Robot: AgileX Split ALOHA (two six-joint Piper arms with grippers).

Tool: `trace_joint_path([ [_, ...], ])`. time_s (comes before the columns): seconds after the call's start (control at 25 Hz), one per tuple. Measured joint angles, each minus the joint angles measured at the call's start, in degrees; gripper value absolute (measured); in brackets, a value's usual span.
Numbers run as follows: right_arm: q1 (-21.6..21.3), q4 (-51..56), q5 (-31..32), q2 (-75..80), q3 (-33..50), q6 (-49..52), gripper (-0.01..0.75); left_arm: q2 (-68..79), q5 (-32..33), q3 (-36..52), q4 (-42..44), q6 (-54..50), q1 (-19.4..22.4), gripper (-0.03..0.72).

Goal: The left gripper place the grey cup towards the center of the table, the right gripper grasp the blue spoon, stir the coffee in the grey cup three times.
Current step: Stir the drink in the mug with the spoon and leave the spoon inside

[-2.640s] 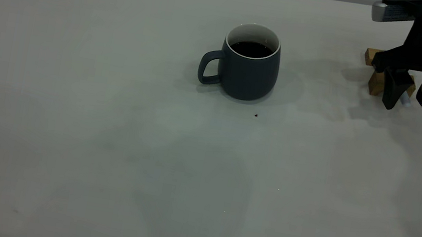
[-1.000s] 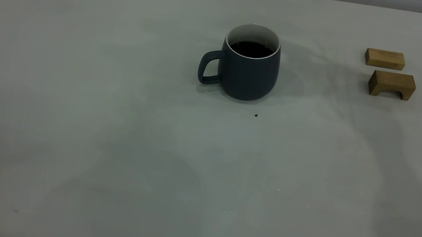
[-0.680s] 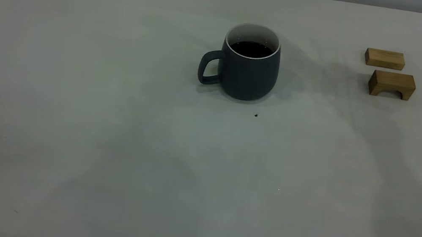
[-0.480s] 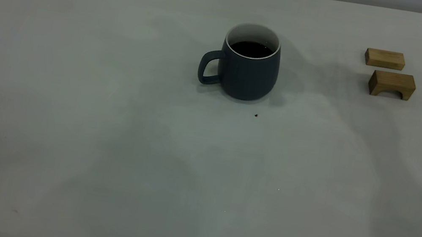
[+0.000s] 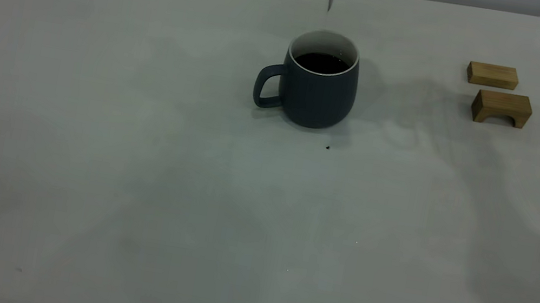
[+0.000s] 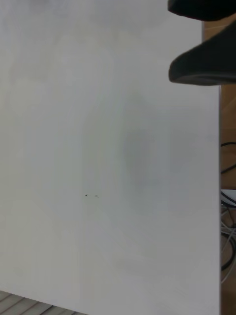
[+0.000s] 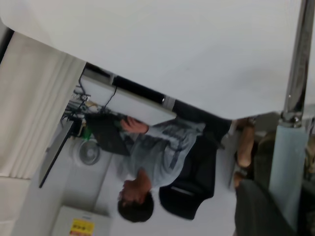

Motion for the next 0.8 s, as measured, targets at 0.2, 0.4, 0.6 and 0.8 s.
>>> trace_joint_path([
  [0.2,0.0,1.5,0.2,1.7,0.0,3.3,0.136,0.0,0.0,0.0,0.0,0.0,0.0,0.297],
  [0.4,0.0,2.0,0.4,2.4,0.0,7.1,0.136,0.0,0.0,0.0,0.0,0.0,0.0,0.297],
  [0.6,-0.1,2.8,-0.6,4.1,0.0,7.3,0.136,0.0,0.0,0.0,0.0,0.0,0.0,0.297],
  [0.8,-0.6,6.0,-1.4,8.3,0.0,7.3,0.136,0.0,0.0,0.0,0.0,0.0,0.0,0.297],
])
